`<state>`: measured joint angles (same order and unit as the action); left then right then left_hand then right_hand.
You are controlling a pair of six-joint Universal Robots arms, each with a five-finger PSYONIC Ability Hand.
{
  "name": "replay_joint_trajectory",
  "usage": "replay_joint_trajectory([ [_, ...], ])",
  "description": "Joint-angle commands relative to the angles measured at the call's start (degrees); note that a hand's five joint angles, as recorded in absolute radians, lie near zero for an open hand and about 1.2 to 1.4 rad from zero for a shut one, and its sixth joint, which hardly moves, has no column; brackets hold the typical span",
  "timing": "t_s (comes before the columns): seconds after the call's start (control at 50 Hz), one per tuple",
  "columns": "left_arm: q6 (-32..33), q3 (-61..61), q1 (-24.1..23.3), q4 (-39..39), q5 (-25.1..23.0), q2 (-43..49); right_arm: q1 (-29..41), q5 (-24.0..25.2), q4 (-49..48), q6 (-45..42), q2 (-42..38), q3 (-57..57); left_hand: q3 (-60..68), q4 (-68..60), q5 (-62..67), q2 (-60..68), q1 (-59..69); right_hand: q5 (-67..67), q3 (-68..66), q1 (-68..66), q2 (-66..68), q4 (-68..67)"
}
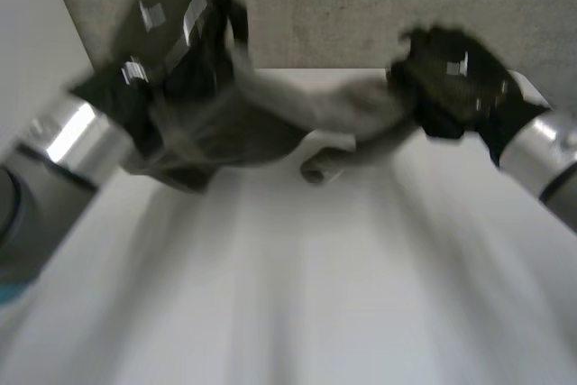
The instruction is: Fold the towel.
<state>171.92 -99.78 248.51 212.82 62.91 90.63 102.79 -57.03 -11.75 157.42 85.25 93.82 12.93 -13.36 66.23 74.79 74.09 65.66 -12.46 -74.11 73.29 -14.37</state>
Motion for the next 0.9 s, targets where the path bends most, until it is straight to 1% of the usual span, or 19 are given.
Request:
replay_joint_trajectory([
  [0.02, 14.2, -11.3, 0.48, -6.7, -3.06, 7.7, -3.91, 0.69, 10.08, -14.42, -0.78, 7.25, -2.93, 3.36, 3.77, 5.21, 5.91, 4.34, 2.46, -5.89, 6.71, 4.37],
  [0.04, 14.23, -11.31, 0.48, -6.72, -3.06, 7.72, -4.0, 0.86, 12.16, -14.85, -0.87, 7.77, -2.93, 3.36, 3.77, 5.21, 5.91, -1.43, 2.46, -0.12, 0.94, 4.37],
  [0.06, 16.58, -11.66, 0.22, -8.55, -2.89, 9.64, -4.0, 0.87, 12.19, -14.86, -0.87, 7.78, -2.93, 3.36, 3.77, 5.21, 5.91, -1.49, 2.46, -0.06, 0.88, 4.37],
  [0.08, 16.6, -11.67, 0.22, -8.56, -2.88, 9.66, -4.09, 1.21, 14.01, -14.34, -1.13, 7.95, -2.93, 3.36, 3.77, 5.21, 5.91, -9.65, 2.46, 8.1, -7.28, 4.37],
  [0.1, 18.52, -11.58, 0.3, -10.3, -2.71, 11.48, -4.17, 1.39, 15.6, -13.98, -1.57, 8.04, -2.93, 3.36, 3.77, 5.21, 5.91, -15.72, 2.46, 14.18, -13.36, 4.37],
  [0.18, 21.17, -11.4, 0.83, -12.17, -2.53, 14.66, -3.91, 1.92, 17.81, -14.07, -2.98, 8.13, -2.93, 3.36, 3.77, 5.21, 5.91, -23.02, 2.46, 21.47, -20.65, 4.37],
  [0.22, 21.88, -11.23, 1.1, -12.96, -2.53, 15.63, -3.65, 2.45, 18.86, -14.42, -4.38, 8.04, -2.93, 3.36, 3.77, 5.21, 5.91, -31.71, 2.46, 30.17, -29.35, 4.37],
  [0.24, 22.48, -11.23, 1.44, -13.13, -2.44, 16.41, -3.65, 2.45, 18.87, -14.42, -4.39, 8.04, -2.93, 3.36, 3.77, 5.21, 5.91, -31.76, 2.46, 30.22, -29.4, 4.37],
  [0.26, 22.75, -11.23, 1.45, -13.31, -2.36, 16.51, -3.47, 2.53, 19.21, -14.68, -5.17, 7.87, -2.93, 3.36, 3.77, 5.21, 5.91, -37.93, 2.46, 36.38, -35.56, 4.37],
  [0.28, 22.75, -11.23, 1.45, -13.31, -2.36, 16.51, -3.47, 2.54, 19.22, -14.68, -5.18, 7.87, -2.93, 3.36, 3.77, 5.21, 5.91, -37.99, 2.46, 36.44, -35.62, 4.37],
  [0.32, 22.67, -11.4, 1.45, -13.57, -2.36, 16.42, -3.47, 2.71, 19.83, -14.77, -6.49, 7.6, -2.93, 3.36, 3.77, 5.21, 5.91, -45.69, 2.46, 44.15, -43.33, 4.37],
  [0.44, 22.67, -11.84, 1.54, -14.45, -2.36, 15.98, -4.0, 2.89, 20.97, -14.95, -6.85, 6.73, -2.93, 3.36, 3.77, 5.21, 5.91, -51.1, 2.46, 49.56, -48.74, 4.37],
  [0.58, 22.67, -12.28, 1.45, -16.65, -2.44, 15.98, -4.17, 3.06, 23.6, -15.56, -7.81, 4.09, -2.93, 3.36, 3.77, 5.21, 5.91, -50.27, 2.46, 48.73, -47.91, 4.37],
  [0.62, 22.67, -12.37, 1.27, -16.65, -2.44, 15.98, -4.26, 3.06, 24.75, -16.62, -8.17, 3.12, -2.93, 3.36, 3.77, 5.21, 5.91, -48.92, 2.46, 47.38, -46.56, 4.37],
  [0.66, 22.67, -12.46, 1.18, -16.74, -2.44, 15.98, -4.61, 3.15, 26.59, -19.41, -9.3, 1.72, -2.93, 3.36, 3.77, 5.21, 5.91, -40.22, 2.46, 38.68, -37.86, 4.37],
  [0.72, 22.4, -12.37, 0.92, -16.74, -2.53, 16.25, -5.05, 3.24, 27.48, -20.75, -10.1, 1.27, -2.93, 3.36, 3.77, 5.21, 5.91, -38.66, 2.46, 37.12, -36.3, 4.37],
  [0.78, 22.4, -12.46, 0.83, -16.74, -2.44, 16.42, -5.23, 3.5, 28.45, -23.03, -12.39, 1.01, -2.93, 3.36, 3.77, 5.21, 5.91, -44.38, 2.46, 42.84, -42.02, 4.37],
  [0.8, 22.4, -12.46, 0.75, -16.74, -2.53, 16.51, -5.23, 3.68, 28.53, -24.08, -13.78, 1.01, -2.93, 3.36, 3.77, 5.21, 5.91, -52.54, 2.46, 51.0, -50.18, 4.37],
  [0.9, 22.32, -12.37, 0.75, -16.74, -2.44, 16.42, -4.97, 4.46, 28.01, -26.02, -15.11, 1.36, -2.93, 3.36, 3.77, 5.21, 5.91, -57.48, 2.46, 55.94, -55.12, 4.37],
])
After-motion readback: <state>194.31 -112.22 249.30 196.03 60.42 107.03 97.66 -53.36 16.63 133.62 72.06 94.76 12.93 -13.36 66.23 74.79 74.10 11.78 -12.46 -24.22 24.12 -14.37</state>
